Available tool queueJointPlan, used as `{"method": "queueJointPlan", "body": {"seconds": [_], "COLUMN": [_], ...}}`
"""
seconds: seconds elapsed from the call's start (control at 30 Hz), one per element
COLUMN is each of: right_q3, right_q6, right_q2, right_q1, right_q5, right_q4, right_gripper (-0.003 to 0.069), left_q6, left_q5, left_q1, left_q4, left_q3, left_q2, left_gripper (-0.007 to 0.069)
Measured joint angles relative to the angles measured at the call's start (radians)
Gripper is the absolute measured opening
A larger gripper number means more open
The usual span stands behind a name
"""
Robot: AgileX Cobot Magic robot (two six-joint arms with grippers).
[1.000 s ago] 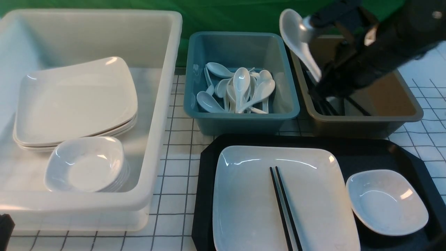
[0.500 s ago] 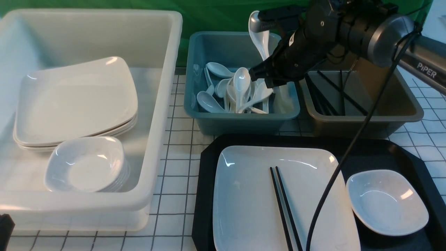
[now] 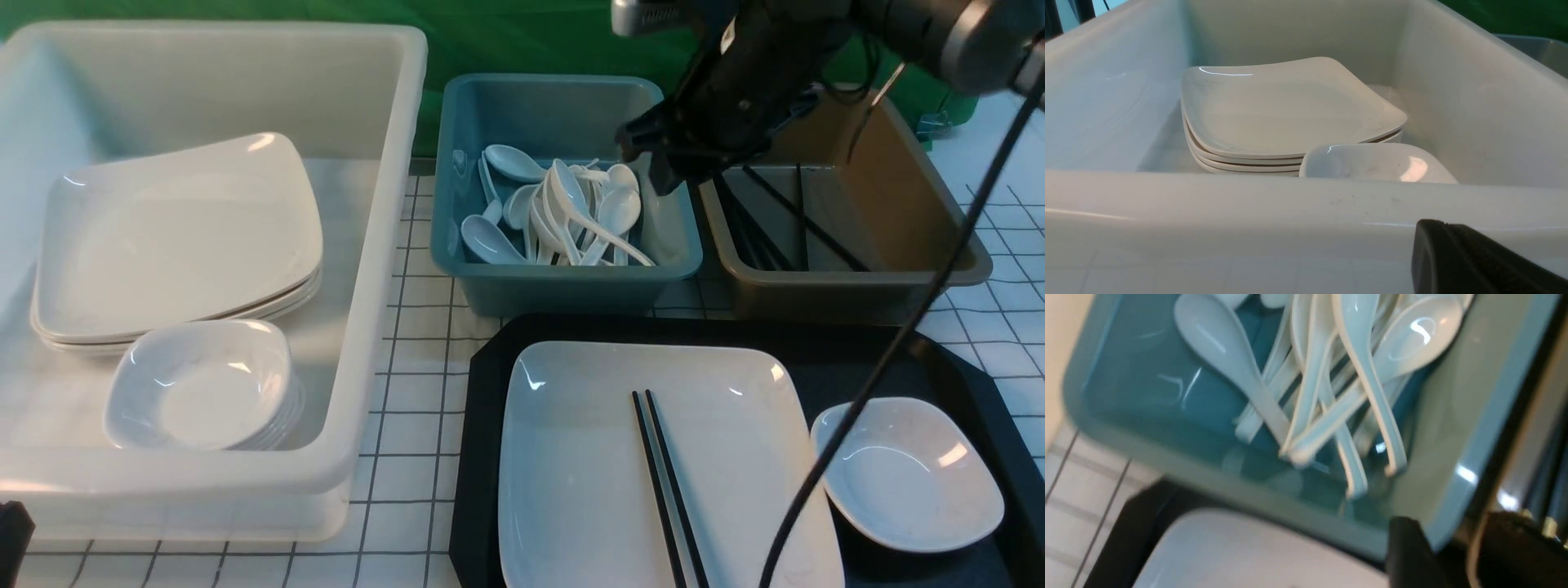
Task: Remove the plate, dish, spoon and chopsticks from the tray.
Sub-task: Use the right arm to put the soup spoon into the small storage box in the middle, then use the right arm to grab a pair of chopsticks from the plate
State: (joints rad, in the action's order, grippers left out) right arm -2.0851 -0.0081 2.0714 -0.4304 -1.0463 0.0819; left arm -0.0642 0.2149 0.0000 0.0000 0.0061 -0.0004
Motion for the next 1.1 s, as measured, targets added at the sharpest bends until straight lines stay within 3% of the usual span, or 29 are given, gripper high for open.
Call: {"method": "queueJointPlan", "body": {"seconds": [0.07,0.1,0.13,0.17,0.37,0.53,0.83,1.1], "right_q3": [-0.022,-0.022,-0.026,-0.027,0.023,0.258,0.737,1.031], "right_q6": [-0.031,-0.031,-0.046,-0.053,-0.056,-0.056,-0.055,-0.001], "right_q2": [-0.054,-0.06,-0.106,-0.158,-0.366,-0.638,-0.964,-1.11], "right_q1": [0.0,0.0,0.0,0.0,0.0,0.0,0.0,0.0], "right_q5": [-0.086,-0.086,-0.087,-0.087,-0.087,-0.087,-0.087,-0.08], "right_q4": [-0.001,-0.001,-0.005,-0.011,-0.091,-0.203,-0.212,-0.261], "right_gripper": [0.0129,0.0129,0.0055,0.0034,0.003,0.003,0.0038,0.005], "left_q6": [0.0,0.0,0.0,0.0,0.0,0.0,0.0,0.0], "left_q5": [0.0,0.0,0.0,0.0,0.0,0.0,0.0,0.0], "left_q1": [0.0,0.0,0.0,0.0,0.0,0.0,0.0,0.0], "left_q4": [0.0,0.0,0.0,0.0,0.0,0.0,0.0,0.0], "left_q3": [0.0,0.0,0.0,0.0,0.0,0.0,0.0,0.0], "left_q2": [0.0,0.0,0.0,0.0,0.0,0.0,0.0,0.0], "left_gripper": [0.002,0.002,0.002,0.002,0.002,0.002,0.002,0.002]}}
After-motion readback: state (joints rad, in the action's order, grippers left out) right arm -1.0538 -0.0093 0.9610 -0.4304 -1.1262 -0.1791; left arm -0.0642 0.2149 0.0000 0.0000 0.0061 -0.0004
